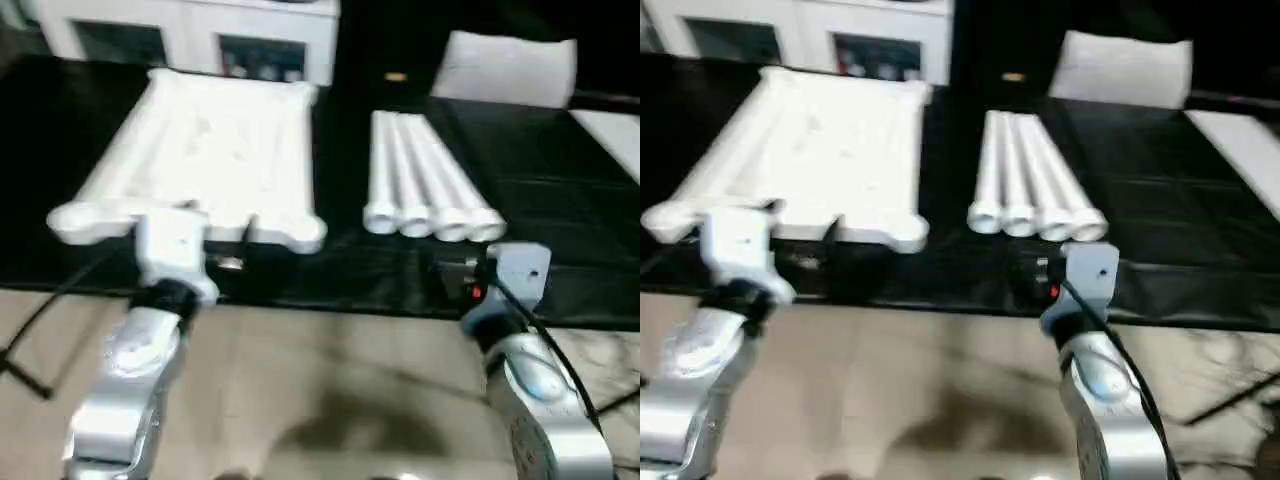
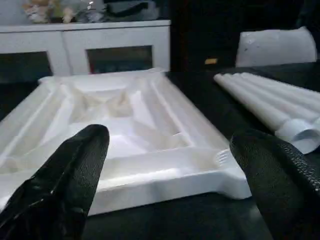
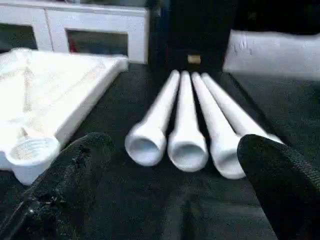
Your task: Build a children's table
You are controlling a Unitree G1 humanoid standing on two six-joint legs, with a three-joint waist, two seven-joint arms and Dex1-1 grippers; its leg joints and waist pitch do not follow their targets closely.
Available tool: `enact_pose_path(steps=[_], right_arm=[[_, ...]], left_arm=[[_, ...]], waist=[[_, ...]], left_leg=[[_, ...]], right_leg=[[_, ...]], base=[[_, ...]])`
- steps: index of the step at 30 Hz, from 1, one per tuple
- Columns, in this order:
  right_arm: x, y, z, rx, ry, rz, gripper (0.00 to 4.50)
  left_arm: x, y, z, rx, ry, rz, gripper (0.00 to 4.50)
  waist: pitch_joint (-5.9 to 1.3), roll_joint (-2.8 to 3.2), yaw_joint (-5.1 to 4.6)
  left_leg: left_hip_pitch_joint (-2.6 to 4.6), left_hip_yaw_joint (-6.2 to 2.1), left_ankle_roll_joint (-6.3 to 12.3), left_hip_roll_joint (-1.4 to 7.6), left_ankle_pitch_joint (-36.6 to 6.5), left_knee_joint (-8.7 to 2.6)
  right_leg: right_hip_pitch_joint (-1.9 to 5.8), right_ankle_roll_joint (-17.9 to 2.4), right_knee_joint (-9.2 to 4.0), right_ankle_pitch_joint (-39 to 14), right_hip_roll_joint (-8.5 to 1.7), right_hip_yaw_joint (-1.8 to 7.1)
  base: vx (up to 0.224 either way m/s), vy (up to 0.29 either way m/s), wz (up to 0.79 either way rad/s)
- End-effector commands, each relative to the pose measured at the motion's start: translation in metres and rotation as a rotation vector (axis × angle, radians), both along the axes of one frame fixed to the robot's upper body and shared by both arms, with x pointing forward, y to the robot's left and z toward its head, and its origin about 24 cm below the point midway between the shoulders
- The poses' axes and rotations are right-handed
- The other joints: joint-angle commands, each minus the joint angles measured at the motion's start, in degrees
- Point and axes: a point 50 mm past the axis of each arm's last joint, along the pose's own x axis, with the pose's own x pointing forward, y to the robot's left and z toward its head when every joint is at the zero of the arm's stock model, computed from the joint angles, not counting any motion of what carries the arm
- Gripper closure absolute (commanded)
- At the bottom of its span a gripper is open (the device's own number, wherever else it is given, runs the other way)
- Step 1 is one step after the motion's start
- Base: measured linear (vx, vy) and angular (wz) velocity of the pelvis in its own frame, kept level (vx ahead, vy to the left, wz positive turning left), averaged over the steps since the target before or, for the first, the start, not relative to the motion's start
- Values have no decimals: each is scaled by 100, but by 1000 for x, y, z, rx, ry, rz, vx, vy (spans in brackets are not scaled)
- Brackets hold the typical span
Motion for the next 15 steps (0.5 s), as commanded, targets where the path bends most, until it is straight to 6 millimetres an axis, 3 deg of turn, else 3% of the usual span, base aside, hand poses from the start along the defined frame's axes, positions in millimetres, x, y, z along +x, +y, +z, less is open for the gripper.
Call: enact_pose_path(steps=[1,2,3,4,5,6,7,8,9,10,11,12,15], right_arm=[[4,6,1,42,8,-6,0],[4,6,1,42,8,-6,0],[5,6,1,62,18,-21,0],[5,6,1,62,18,-21,0],[6,5,1,62,25,-28,0],[6,3,-1,38,43,-37,0],[7,3,-1,13,51,-38,0],[8,3,-2,30,53,-34,0],[8,3,-2,44,52,-32,0],[8,4,-3,12,64,-14,0],[7,3,-2,-40,44,-1,0],[7,2,-2,-52,39,2,0],[4,-3,-8,-34,102,-40,0]], left_arm=[[0,4,-8,-19,49,34,9],[0,4,-8,-19,49,34,9],[-1,3,-9,-17,53,26,9],[-1,3,-9,-17,53,26,9],[-1,0,-9,-19,53,20,9],[-1,-2,-9,-18,53,20,9],[-1,-4,-9,-26,53,23,9],[-1,-6,-11,-41,59,31,9],[-2,-6,-11,-48,64,36,9],[-2,-6,-13,-50,64,48,9],[-4,-6,-16,-40,69,55,9],[-4,-6,-17,-37,70,56,9],[-8,-6,-18,-50,78,45,9]], waist=[[-185,103,-248],[-228,179,-322],[-210,191,-319],[-204,180,-256],[-218,54,-255],[-195,1,-184],[-195,4,-208],[-207,13,-225],[-195,8,-237],[-138,-24,-283],[-119,-17,-295],[-93,-50,-323],[-43,-99,-376]], left_leg=[[391,-7,1905,120,570,-779],[512,-91,2195,200,447,-865],[477,-117,2204,251,462,-912],[430,-178,2171,400,637,-878],[379,-226,1939,468,637,-811],[272,-60,1275,313,51,-751],[202,-81,889,281,-486,-801],[167,-92,128,255,-1434,-870],[186,-89,-203,257,-1892,-886],[180,-108,-691,242,-2819,-933],[223,-126,-942,223,-3439,-930],[237,-137,-983,215,-3730,-914],[258,-141,-886,183,-4110,-908]], right_leg=[[-100,-1296,-68,-1077,200,-140],[-217,-906,360,-962,310,-360],[-256,-715,493,-852,290,-395],[-269,-514,471,-648,150,-352],[-158,-472,260,-453,-78,-201],[-77,-682,-2,-297,-262,-12],[43,-828,-46,-458,-320,25],[119,-892,-78,-738,-333,11],[83,-844,-109,-922,-347,14],[23,-637,-182,-1515,-361,24],[-33,-408,-262,-2055,-388,34],[-66,-276,-332,-2480,-424,52],[-80,-206,-462,-3257,-458,18]], base=[[-3,254,8],[-3,254,8],[-15,234,3],[-32,181,7],[-65,254,10],[-53,144,7],[-80,136,-4],[-102,103,-10],[-102,103,-10],[-100,60,-7],[0,0,0],[-84,31,-4],[-95,11,-5]])
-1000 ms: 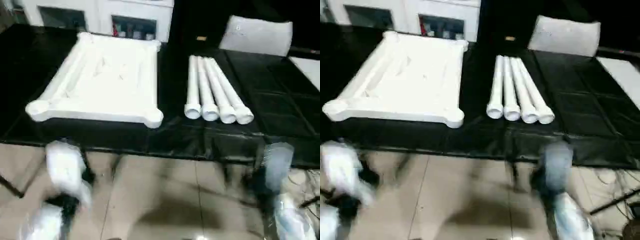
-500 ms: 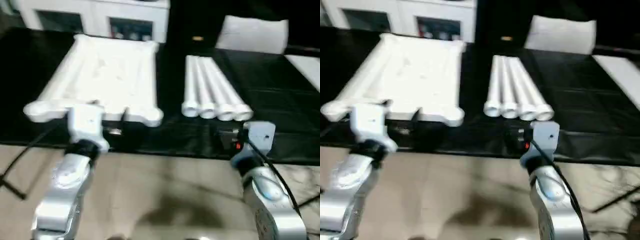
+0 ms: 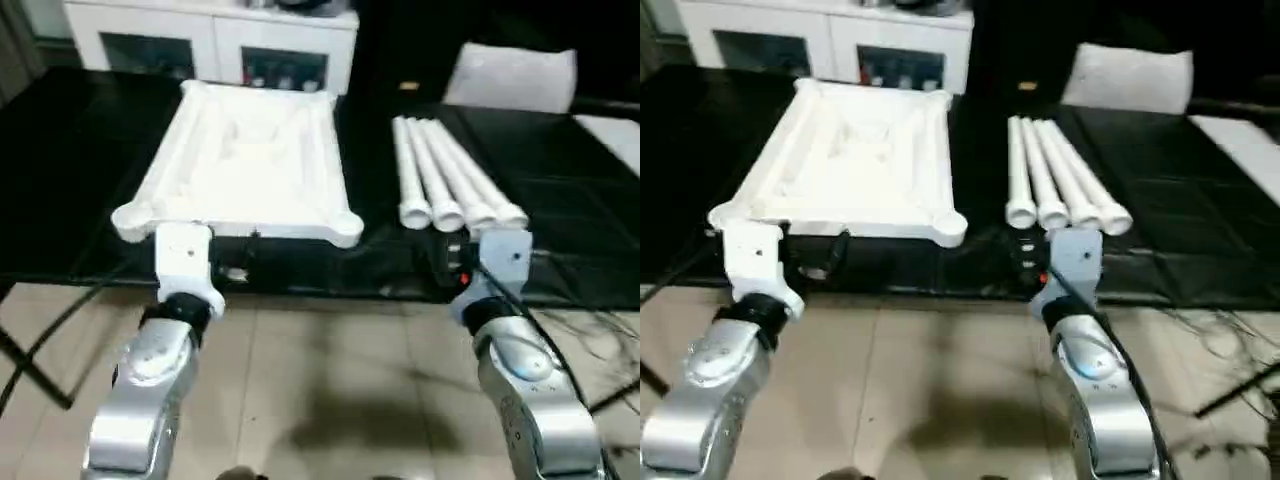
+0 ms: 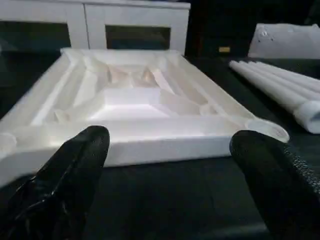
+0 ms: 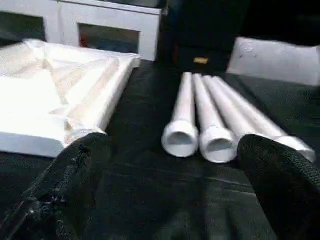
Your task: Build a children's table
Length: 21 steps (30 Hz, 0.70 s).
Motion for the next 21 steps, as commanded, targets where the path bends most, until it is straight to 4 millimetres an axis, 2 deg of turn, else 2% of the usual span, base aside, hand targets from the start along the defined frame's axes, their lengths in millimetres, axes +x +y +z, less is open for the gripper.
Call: enact_pose_path(steps=[1,3,4,5,6,7,8,9,10,11,12,13,14,15,16,17,18,19,20,21], right_arm=[[-3,-8,-4,25,45,-44,0],[-2,-11,-1,28,32,-45,0],[-2,-10,1,27,17,-21,0],[-2,-10,3,21,15,-10,0],[-2,-10,3,21,15,-10,0],[-1,-10,6,22,14,2,0],[-2,-10,7,9,18,10,0],[-2,-10,8,4,18,13,0],[-4,-10,8,2,21,19,0],[-5,-10,6,5,26,17,0],[-6,-10,3,12,38,12,0],[-7,-10,1,10,45,6,0],[-8,-10,0,6,49,2,0],[-7,-10,1,19,48,4,0],[-7,-8,1,45,45,11,0],[-5,-6,4,37,33,11,0],[-4,-4,6,30,26,15,0],[-3,-4,8,22,21,17,0],[-2,-4,10,27,10,16,0],[-2,-5,11,32,6,16,0]], left_arm=[[-3,-2,3,-6,-7,-6,9],[-3,-3,4,-8,-6,-1,9],[-4,-2,4,-7,-4,-1,9],[-3,-3,6,-6,-5,-1,9],[-3,-3,6,-6,-5,-1,9],[-2,-4,8,0,-5,-1,9],[-1,-4,10,-3,-6,-6,9],[-1,-4,11,-5,-6,-7,9],[0,-5,11,-11,-4,-15,9],[-1,-6,9,-9,5,-25,9],[-1,-6,8,4,11,-30,9],[-3,-6,8,10,16,-33,9],[-3,-6,8,13,17,-33,9],[-3,-6,9,4,15,-29,9],[-3,-5,11,-17,13,-19,9],[-2,-4,10,-36,15,-3,9],[-1,-3,10,-39,18,2,9],[0,-3,9,-38,21,3,9],[0,-4,9,-41,22,-8,9],[0,-5,9,-42,22,-13,9]], waist=[[-142,69,-47],[-133,52,-72],[-128,53,-76],[-94,67,-104],[-75,81,-117],[-53,136,-133],[-9,244,97],[-72,193,388],[-88,-97,209],[259,-234,188],[59,-149,193],[103,-227,234],[7,-133,412],[-49,-64,409],[2,82,99],[-245,337,-108],[-258,338,-174],[-269,263,-256],[-246,122,-280],[-296,38,-302]], left_leg=[[204,-417,-1126,596,-4234,-796],[210,-419,-1115,614,-4325,-835],[236,-416,-1116,611,-4441,-845],[291,-405,-1116,617,-4784,-883],[300,-402,-1111,617,-4971,-922],[281,-374,-1109,620,-5161,-1002],[-302,-75,-1026,704,-5956,-1749],[-314,117,-673,620,-5635,-1637],[283,353,-389,620,-4317,-1206],[1037,59,-302,200,-1431,930],[488,-198,-52,185,-744,755],[95,-345,-61,150,-691,803],[279,-344,-179,335,-1303,101],[628,-246,-175,391,-1619,-179],[1036,-565,-211,767,-2732,-863],[1248,-1042,32,993,-2424,-1024],[1331,-1066,413,969,-1987,-960],[1326,-1037,1168,963,-1223,-890],[1245,-885,1746,950,-636,-883],[1258,-784,1873,848,-389,-830]], right_leg=[[-72,-266,-580,-3042,-405,195],[-25,-249,-601,-3005,-403,143],[-12,-225,-612,-3096,-390,116],[-3,-178,-640,-3327,-349,47],[34,-149,-647,-3437,-308,-24],[99,-133,-609,-3416,-230,-118],[800,-153,697,-1652,136,-342],[844,-104,760,-1272,195,-340],[327,-150,258,-3013,-72,124],[-830,-431,-1560,-6996,-992,480],[-92,-748,-1348,-7075,-1045,832],[424,-803,-1207,-6871,-1092,924],[666,-1044,-798,-5050,-657,719],[496,-1238,-664,-4179,-392,527],[55,-1194,-92,-2384,198,126],[-86,-707,468,-792,172,-34],[-241,-445,512,-493,158,-74],[-403,-70,619,-239,82,-102],[-463,18,595,-95,1,-72],[-451,-67,430,51,-57,-14]], base=[[-61,-12,-4],[-50,-8,-4],[0,0,0],[0,0,0],[0,0,0],[0,0,0],[0,0,0],[-67,-31,13],[38,-118,13],[38,-118,13],[96,-106,-5],[123,1,-8],[123,1,-8],[110,31,22],[-21,0,32],[-21,0,32],[0,0,0],[103,32,-1],[103,32,-1],[122,-24,5]])
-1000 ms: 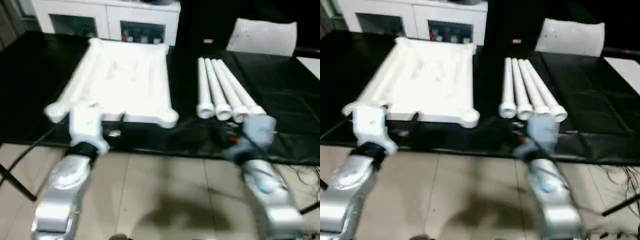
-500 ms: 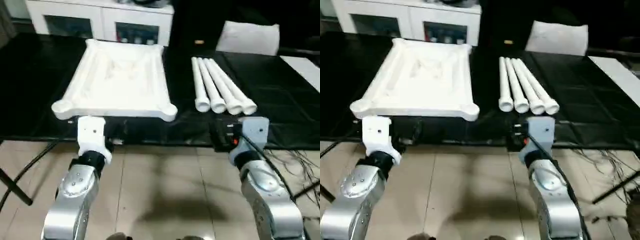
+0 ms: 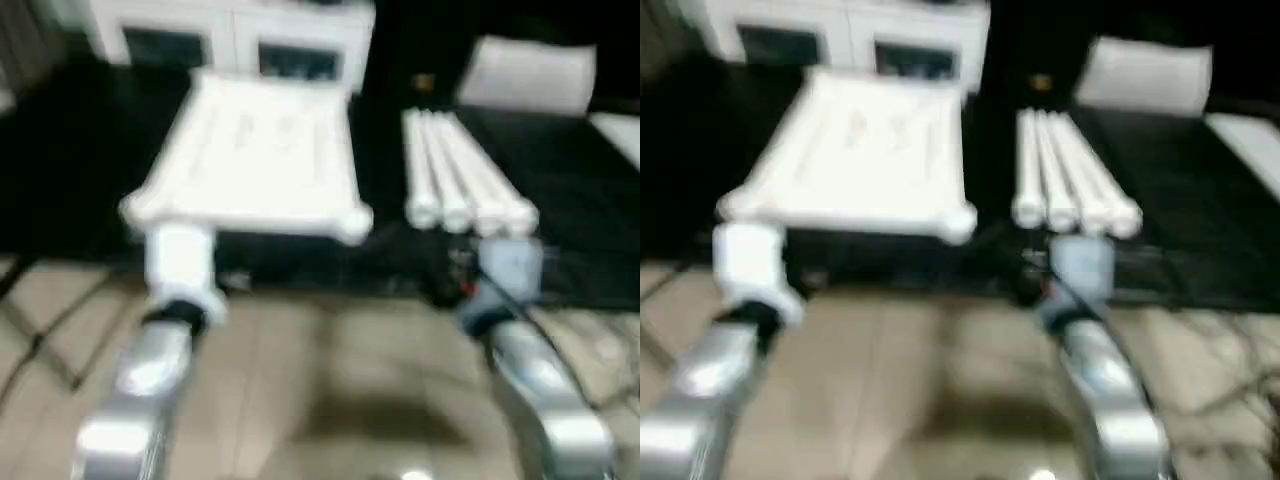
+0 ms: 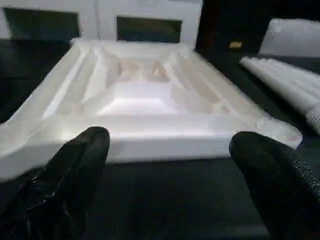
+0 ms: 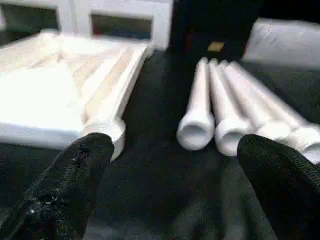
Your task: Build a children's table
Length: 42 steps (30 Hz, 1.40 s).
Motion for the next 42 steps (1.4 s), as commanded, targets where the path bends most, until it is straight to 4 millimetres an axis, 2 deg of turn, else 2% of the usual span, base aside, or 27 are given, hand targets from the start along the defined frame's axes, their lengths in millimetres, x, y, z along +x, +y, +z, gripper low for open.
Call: enact_pose_path(steps=[1,2,3,4,7,9,10,11,14,16,17,18,20,22,24,25,26,28,29,31,32,33,34,37,38,40,42], right_arm=[[2,-11,0,2,-3,-43,0],[2,-12,-2,-9,2,-47,0],[3,-12,-4,-26,9,-49,0],[4,-13,-3,-25,7,-41,0],[7,-11,1,3,5,-16,0],[9,-10,2,10,11,0,0],[10,-8,4,12,8,13,0],[11,-6,6,14,3,29,0],[12,-4,7,10,-5,36,0],[12,-4,7,11,-4,35,0],[11,-4,7,11,-4,34,0],[11,-4,7,11,-4,34,0],[9,-4,3,-5,8,24,0],[9,-4,2,-10,12,20,0],[9,-5,1,-13,13,14,0],[9,-6,1,-22,14,9,0],[9,-7,1,-26,14,6,0],[8,-9,0,-21,16,4,0],[8,-10,0,-26,15,2,0],[8,-10,0,-31,14,1,0],[8,-11,1,-41,12,-2,0],[8,-12,2,-42,11,-5,0],[8,-12,2,-42,10,-5,0],[7,-13,3,-57,6,-3,0],[5,-12,3,-66,7,12,0],[5,-12,3,-66,15,11,0],[5,-12,5,-42,1,12,0]], left_arm=[[2,-12,0,-19,-5,-67,9],[2,-12,0,-16,-6,-70,9],[3,-11,0,-14,-6,-70,9],[4,-12,0,-10,-7,-69,9],[6,-14,2,-1,-14,-88,9],[7,-15,4,1,-23,-95,9],[8,-15,4,4,-25,-98,9],[8,-16,5,11,-30,-107,9],[8,-18,6,18,-32,-122,9],[8,-18,7,18,-33,-126,9],[9,-17,6,29,-32,-133,9],[9,-17,6,29,-32,-133,9],[11,-17,6,41,-34,-152,9],[12,-17,7,41,-35,-162,9],[13,-18,8,48,-36,-173,9],[13,-19,8,47,-36,-177,9],[13,-20,8,46,-37,-180,9],[14,-23,9,44,-38,-198,9],[14,-24,8,44,-38,-206,9],[14,-25,8,45,-37,-207,9],[13,-26,6,42,-32,-215,9],[12,-26,5,42,-28,-221,9],[12,-26,5,42,-27,-223,9],[12,-28,4,47,-20,-235,9],[12,-28,2,43,-17,-238,9],[11,-29,2,41,-15,-240,9],[11,-29,1,41,-13,-241,9]], waist=[[-261,-8,-52],[-273,-286,148],[-264,-172,268],[-322,-207,346],[-203,-91,428],[-192,247,346],[-221,451,65],[-349,436,53],[-327,359,73],[-304,40,95],[-345,-272,279],[-347,-196,416],[-341,-172,522],[-235,16,545],[-163,370,437],[-177,356,288],[-294,408,150],[-329,383,86],[-324,277,55],[-376,-90,190],[-388,-118,413],[-387,-74,448],[-394,-55,494],[-235,374,366],[-352,526,191],[-421,482,57],[-408,372,35]], left_leg=[[323,-157,1856,432,115,-594],[-199,100,1437,-50,-452,-184],[-318,64,1192,-85,-496,281],[-705,-143,585,103,16,640],[-851,-125,128,296,950,323],[-496,-39,222,505,789,-439],[-83,-633,375,997,-482,-785],[245,-887,988,1165,-813,-737],[194,-573,2161,977,488,-645],[-38,-199,2068,673,288,-599],[-483,157,1468,94,-582,-202],[-613,137,1222,5,-472,237],[-978,-63,425,174,456,460],[-838,-49,254,365,690,113],[-481,-95,177,661,-169,-582],[-299,-218,152,837,-836,-693],[131,-601,338,1082,-1558,-846],[362,-730,1843,1072,-230,-703],[281,-595,2296,943,282,-661],[-360,39,1784,246,-73,-314],[-736,81,1238,111,-21,239],[-885,2,962,234,165,401],[-1003,-28,550,267,533,396],[-616,-45,445,607,380,-567],[15,-404,721,896,-157,-643],[382,-792,1926,1137,263,-622],[349,-757,2556,1183,905,-578]], right_leg=[[-139,-262,-677,692,-353,225],[590,-492,-1134,-714,-580,805],[790,-965,-1368,-1720,-1084,1186],[1071,-1524,-1306,-2133,-1217,1200],[845,-2176,-1294,-979,-779,637],[685,-1578,-1265,-1553,-231,51],[231,-855,-351,-965,195,-95],[-34,-311,-23,-611,60,-29],[-375,296,103,227,-40,-32],[-168,6,-551,705,-274,225],[414,-26,-1103,-502,-537,725],[688,-355,-1277,-1237,-998,1063],[943,-1206,-1220,-1352,-983,950],[743,-1690,-1305,-1496,-776,611],[509,-1263,-1127,-1855,-208,115],[358,-1110,-945,-1676,-27,42],[167,-831,-450,-783,2,-20],[-236,-103,-135,2,-118,1],[-245,7,-236,270,-212,79],[429,-300,-974,248,-471,498],[942,-797,-1299,-864,-1014,1001],[1065,-1108,-1299,-1086,-1193,1046],[1086,-1500,-1227,-823,-995,892],[711,-1361,-1107,-1129,-197,81],[278,-990,-616,-819,66,-63],[-131,-310,-152,-273,-58,-19],[-299,52,-55,-29,-193,66]], base=[[148,-69,8],[148,-69,8],[144,-87,7],[142,-55,-8],[140,-18,-10],[140,40,-5],[166,80,9],[166,80,9],[163,26,5],[123,-35,2],[57,-40,3],[83,-75,-1],[86,-67,-8],[118,-26,-7],[114,26,-1],[118,96,2],[118,96,2],[124,39,2],[131,26,1],[95,-30,7],[78,-51,10],[88,-47,0],[111,-23,-10],[112,7,-6],[118,46,-5],[164,40,8],[135,6,12]])
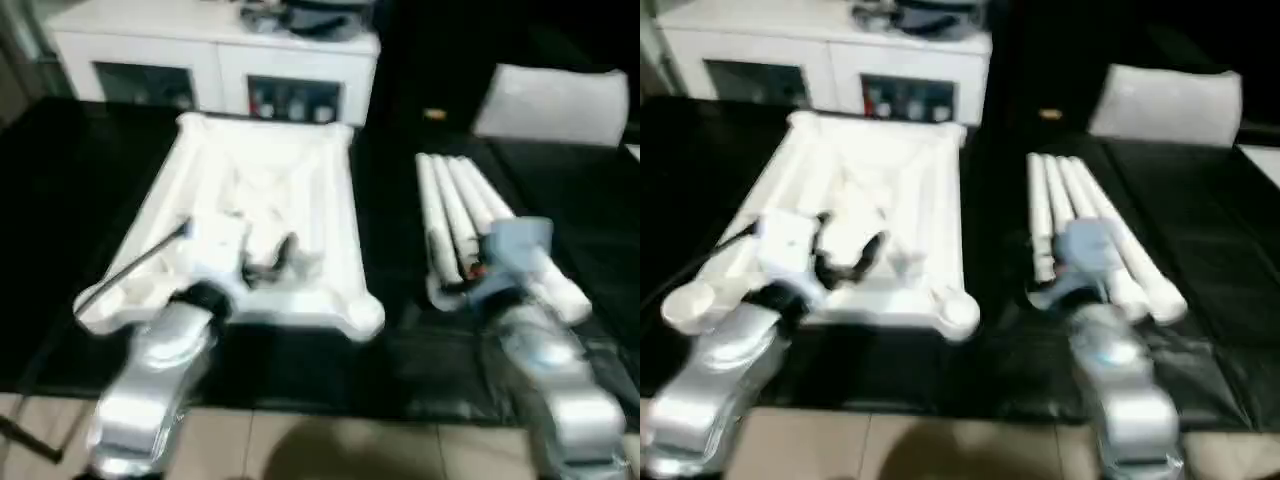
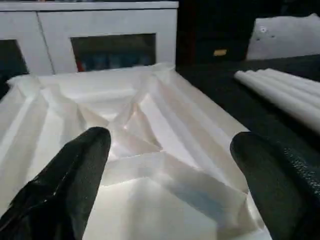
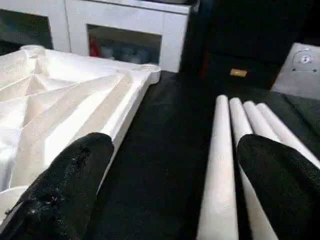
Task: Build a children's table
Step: Move to table, then move table base
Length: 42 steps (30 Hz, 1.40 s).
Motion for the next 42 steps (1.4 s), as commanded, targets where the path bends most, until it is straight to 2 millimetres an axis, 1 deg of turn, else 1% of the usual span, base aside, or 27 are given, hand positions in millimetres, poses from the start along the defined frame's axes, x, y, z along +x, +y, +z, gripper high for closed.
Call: enact_pose_path(steps=[1,2,3,4,5,6,7,8,9,10,11,12,13,16,17,18,19,22,24,25,26,28,30,31,37,38,42], right_arm=[[-1,-8,3,-1,-9,-13,0],[-2,-8,4,-3,-9,-3,0],[-2,-6,5,-7,-9,18,0],[-2,-6,5,-7,-9,18,0],[-1,-3,7,6,-16,57,0],[0,-2,7,-7,-12,72,0],[1,-2,7,-22,-9,88,0],[1,-2,7,-22,-9,88,0],[1,-2,7,-21,-14,93,0],[2,-1,8,-21,-15,111,0],[3,0,8,-21,-16,124,0],[3,0,8,-24,-19,138,0],[4,0,9,-22,-23,149,0],[6,-1,12,-14,-35,189,0],[6,1,13,-24,-31,283,0],[6,2,14,-31,-27,306,0],[5,2,13,-49,-11,357,0],[-2,4,9,-73,60,477,0],[-3,3,8,-109,50,481,0],[-4,3,7,-112,53,489,0],[-4,3,8,-111,46,506,0],[-7,4,7,-103,66,561,0],[-10,4,7,-106,99,616,0],[-12,3,6,-124,111,643,0],[-22,2,1,-155,199,771,0],[-24,2,1,-160,211,795,0],[-25,-1,-1,-179,227,818,0]], left_arm=[[0,-10,1,-18,-7,-46,9],[-1,-10,1,-24,-4,-56,9],[-3,-10,-1,-27,17,-71,9],[-3,-10,-1,-27,17,-71,9],[-5,-10,-4,-18,48,-116,9],[-8,-11,-7,-18,71,-168,9],[-10,-12,-9,-7,93,-226,9],[-10,-12,-9,-7,93,-226,9],[-9,-10,-11,21,102,-242,9],[-9,-10,-12,39,105,-280,9],[-9,-11,-13,48,107,-308,9],[-8,-11,-13,71,101,-346,9],[-7,-12,-14,84,102,-373,9],[-4,-12,-16,133,107,-468,9],[3,-10,-17,203,116,-569,9],[4,-9,-18,212,128,-596,9],[5,-8,-20,231,163,-656,9],[8,-4,-27,308,240,-760,36],[10,-2,-30,337,283,-806,45],[11,-2,-30,343,282,-816,50],[13,-2,-30,339,288,-829,62],[17,-2,-29,355,287,-846,76],[24,-1,-28,371,296,-881,89],[26,-1,-28,377,297,-898,96],[36,-2,-28,422,317,-945,141],[38,-2,-28,436,321,-954,166],[41,-2,-30,443,331,-973,176]], waist=[[-236,-23,-69],[-222,-164,-11],[-320,-287,258],[-320,-287,258],[-320,-186,254],[-329,-156,231],[-355,-89,206],[-355,-66,199],[-313,-28,178],[-295,-18,171],[-227,-7,179],[-202,8,180],[-176,-15,173],[-129,-7,173],[-109,7,181],[-112,-3,177],[-119,17,172],[-124,-9,182],[-154,2,204],[-172,-10,196],[-183,23,201],[-196,19,200],[-242,43,242],[-227,14,255],[-210,0,332],[-206,1,335],[-198,3,339]], left_leg=[[363,-291,2333,600,373,-538],[75,-73,1976,347,32,-437],[-431,-13,1112,90,288,49],[-431,-13,1112,90,288,49],[-408,-66,377,225,1357,-329],[-324,-57,251,227,1647,-330],[-177,-47,149,256,2094,-317],[-154,-50,121,279,2189,-335],[-128,-67,-29,362,1986,-397],[-114,-66,-107,389,1705,-425],[-69,-44,-250,453,566,-510],[-67,-43,-289,480,217,-548],[-55,-29,-315,506,-342,-585],[-55,-10,-316,505,-926,-635],[-43,7,-308,500,-1197,-645],[-31,19,-302,493,-1278,-642],[-34,30,-321,503,-1313,-648],[-63,74,-275,522,-1134,-639],[-63,96,-251,526,-854,-638],[-93,106,-236,522,-663,-634],[-91,109,-232,524,-570,-625],[-97,124,-166,523,-377,-608],[-100,139,-31,535,-7,-568],[-121,148,14,533,26,-571],[-92,167,6,582,-289,-585],[-95,167,2,587,-286,-590],[-100,164,-57,602,-391,-606]], right_leg=[[-240,80,-553,599,-355,272],[20,80,-811,638,-471,443],[665,-382,-1019,569,-988,952],[665,-382,-1019,569,-988,952],[517,-511,-632,2693,-541,621],[446,-549,-567,3316,-386,564],[356,-621,-509,4027,-281,508],[345,-672,-510,4058,-262,485],[307,-799,-565,3489,-261,432],[298,-851,-612,3024,-271,418],[252,-985,-725,1581,-324,428],[248,-1008,-750,1181,-347,428],[229,-996,-815,524,-373,434],[177,-853,-894,-442,-411,467],[125,-715,-962,-992,-421,490],[104,-666,-977,-1139,-412,495],[92,-633,-972,-1208,-413,493],[90,-646,-981,-1267,-444,510],[83,-690,-960,-969,-445,505],[111,-746,-933,-657,-441,503],[115,-792,-913,-487,-442,500],[122,-919,-897,-106,-427,488],[141,-1100,-831,558,-429,467],[148,-1151,-830,689,-424,455],[142,-1181,-869,155,-474,457],[135,-1186,-872,134,-471,451],[131,-1180,-885,-72,-487,439]], base=[[75,-39,6],[75,-39,6],[65,-73,1],[68,-85,-9],[68,-85,-9],[49,-60,-12],[0,0,0],[0,0,0],[0,0,0],[0,0,0],[0,0,0],[-55,15,0],[-69,15,-1],[-75,7,-1],[-77,-1,-1],[-65,-11,1],[-57,-16,1],[-19,-5,0],[0,0,0],[0,0,0],[0,0,0],[0,0,0],[0,0,0],[0,0,0],[0,0,0],[0,0,0],[0,0,0]])
